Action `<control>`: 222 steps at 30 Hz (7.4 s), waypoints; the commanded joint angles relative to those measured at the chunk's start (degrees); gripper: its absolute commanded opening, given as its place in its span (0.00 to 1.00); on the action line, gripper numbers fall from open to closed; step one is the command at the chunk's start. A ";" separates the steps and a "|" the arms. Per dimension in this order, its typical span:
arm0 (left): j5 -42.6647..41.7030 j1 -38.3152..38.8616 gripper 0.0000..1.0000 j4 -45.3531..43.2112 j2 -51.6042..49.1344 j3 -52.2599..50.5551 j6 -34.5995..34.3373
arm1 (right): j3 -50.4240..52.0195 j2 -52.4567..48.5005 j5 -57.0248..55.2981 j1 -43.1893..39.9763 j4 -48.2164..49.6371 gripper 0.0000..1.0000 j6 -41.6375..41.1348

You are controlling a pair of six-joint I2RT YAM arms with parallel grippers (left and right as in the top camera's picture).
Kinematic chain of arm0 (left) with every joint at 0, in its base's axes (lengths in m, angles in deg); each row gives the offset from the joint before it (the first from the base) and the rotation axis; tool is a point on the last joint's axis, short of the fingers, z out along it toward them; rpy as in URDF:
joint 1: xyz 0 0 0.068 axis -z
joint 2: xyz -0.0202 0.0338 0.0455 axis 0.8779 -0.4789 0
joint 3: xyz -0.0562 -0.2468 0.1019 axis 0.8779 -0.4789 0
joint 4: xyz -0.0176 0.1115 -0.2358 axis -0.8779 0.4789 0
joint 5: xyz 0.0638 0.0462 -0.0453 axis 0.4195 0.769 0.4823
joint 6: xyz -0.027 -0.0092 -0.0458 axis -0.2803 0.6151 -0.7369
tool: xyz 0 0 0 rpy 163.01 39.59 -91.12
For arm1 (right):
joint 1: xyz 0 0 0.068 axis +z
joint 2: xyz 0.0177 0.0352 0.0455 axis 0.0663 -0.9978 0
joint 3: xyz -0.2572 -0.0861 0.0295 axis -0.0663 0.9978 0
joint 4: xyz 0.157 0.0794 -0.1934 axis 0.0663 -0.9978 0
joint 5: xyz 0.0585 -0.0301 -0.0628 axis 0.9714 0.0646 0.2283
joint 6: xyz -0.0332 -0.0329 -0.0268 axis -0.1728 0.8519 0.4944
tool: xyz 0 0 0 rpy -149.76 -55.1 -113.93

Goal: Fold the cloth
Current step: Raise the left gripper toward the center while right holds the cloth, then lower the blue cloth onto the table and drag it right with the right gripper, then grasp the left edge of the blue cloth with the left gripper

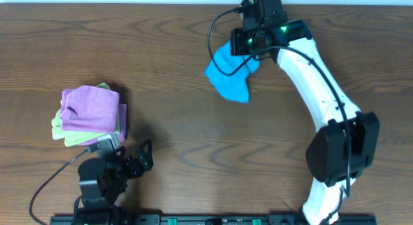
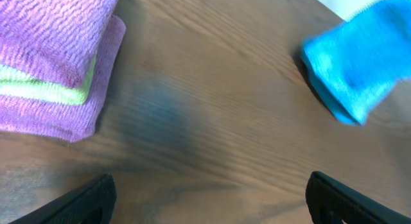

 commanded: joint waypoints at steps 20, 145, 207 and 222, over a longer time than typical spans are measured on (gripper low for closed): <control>-2.01 0.24 0.96 -5.62 -35.08 21.46 7.37 | -0.57 -10.05 -6.88 12.15 14.86 0.01 6.54; 10.93 14.71 0.95 11.76 -62.95 49.05 -2.34 | 6.82 -6.67 -22.60 5.86 -12.22 0.01 -13.51; -3.19 16.94 0.95 11.30 -63.47 49.03 -9.20 | 5.77 0.85 -42.27 -19.37 -24.70 0.74 -18.14; -13.55 31.41 0.90 -6.95 -75.21 49.03 -25.68 | 5.75 0.85 -30.36 -24.17 -26.47 0.65 -9.94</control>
